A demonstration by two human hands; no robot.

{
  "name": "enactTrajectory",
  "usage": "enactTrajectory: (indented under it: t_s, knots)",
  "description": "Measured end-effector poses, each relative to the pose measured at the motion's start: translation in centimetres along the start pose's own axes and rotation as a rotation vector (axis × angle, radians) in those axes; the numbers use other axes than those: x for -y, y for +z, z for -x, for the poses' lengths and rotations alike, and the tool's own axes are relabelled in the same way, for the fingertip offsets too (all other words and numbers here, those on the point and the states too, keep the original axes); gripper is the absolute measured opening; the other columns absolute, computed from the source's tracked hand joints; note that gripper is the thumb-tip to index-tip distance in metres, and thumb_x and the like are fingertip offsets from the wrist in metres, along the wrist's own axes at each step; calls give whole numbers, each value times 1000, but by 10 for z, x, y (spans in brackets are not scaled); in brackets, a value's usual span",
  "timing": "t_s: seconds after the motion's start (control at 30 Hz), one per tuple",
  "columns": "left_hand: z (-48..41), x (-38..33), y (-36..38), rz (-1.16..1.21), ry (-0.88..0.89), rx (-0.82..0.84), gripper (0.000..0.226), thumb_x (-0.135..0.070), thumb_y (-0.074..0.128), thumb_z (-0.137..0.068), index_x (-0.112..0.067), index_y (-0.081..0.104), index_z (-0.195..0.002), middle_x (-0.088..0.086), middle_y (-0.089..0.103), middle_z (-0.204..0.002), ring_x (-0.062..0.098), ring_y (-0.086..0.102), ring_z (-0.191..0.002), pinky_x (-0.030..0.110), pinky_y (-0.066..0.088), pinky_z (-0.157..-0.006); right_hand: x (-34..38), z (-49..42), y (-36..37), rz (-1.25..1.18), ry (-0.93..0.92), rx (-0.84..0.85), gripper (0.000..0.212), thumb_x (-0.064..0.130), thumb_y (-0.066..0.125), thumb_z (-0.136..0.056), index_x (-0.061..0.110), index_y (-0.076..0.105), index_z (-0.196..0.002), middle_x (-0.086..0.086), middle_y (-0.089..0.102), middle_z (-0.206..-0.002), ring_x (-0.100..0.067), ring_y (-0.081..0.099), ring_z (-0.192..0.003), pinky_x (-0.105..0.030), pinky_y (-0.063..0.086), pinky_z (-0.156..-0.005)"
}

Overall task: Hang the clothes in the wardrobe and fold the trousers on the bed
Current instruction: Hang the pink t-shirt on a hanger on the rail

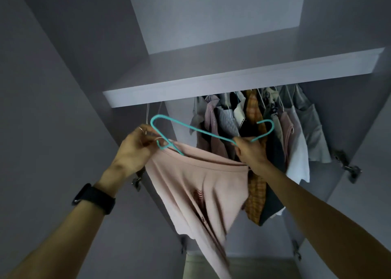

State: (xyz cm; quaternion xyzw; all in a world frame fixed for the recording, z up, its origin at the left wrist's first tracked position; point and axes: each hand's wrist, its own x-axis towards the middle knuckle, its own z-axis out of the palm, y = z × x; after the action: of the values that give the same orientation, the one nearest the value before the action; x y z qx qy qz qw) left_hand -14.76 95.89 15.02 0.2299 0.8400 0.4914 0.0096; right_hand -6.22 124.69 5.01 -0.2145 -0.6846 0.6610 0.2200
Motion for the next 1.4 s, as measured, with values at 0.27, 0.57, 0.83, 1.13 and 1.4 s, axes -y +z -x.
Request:
enactTrajectory:
  t_s: [0.27,0.57,0.83,1.13,1.4]
  knots:
    - [6,9,9,-219,14,-124,15,-23,72,-90,-36,65,-86,-36,67,-72,-20,61,-77,1,42,-71,0,-9,-29,188,-189,-30,52,14,62,-89,19,55,-38,6,47,-36,-2,44,-36,-11,36,-43]
    - [-3,6,12,126,-59,-58,17,-19,77,-88,-26,68,-101,-3,78,-82,3,65,-80,30,51,-88,-10,0,-49,22,56,-138,42,19,60,-93,15,60,-51,-3,44,-45,-10,37,-37,-21,30,-38]
    - [-9,11,10,203,-150,-276,26,-8,75,-76,-32,69,-86,2,77,-90,25,70,-97,47,54,-96,-1,11,-21,275,-147,-83,42,11,62,-89,7,59,-47,5,50,-38,-3,46,-38,-15,40,-48]
    - [-9,-18,13,50,136,-601,14,-28,69,-87,-37,60,-91,-22,69,-77,4,67,-84,37,53,-95,24,20,-38,731,-535,-192,47,16,70,-85,20,44,-46,1,46,-46,-26,52,-57,-45,50,-75]
    - [-12,-27,30,-264,234,-238,8,-31,68,-92,-37,63,-95,-18,74,-84,5,67,-86,8,43,-76,80,7,-20,901,-636,63,47,45,66,-91,20,57,-51,4,46,-47,-10,45,-51,-22,38,-69]
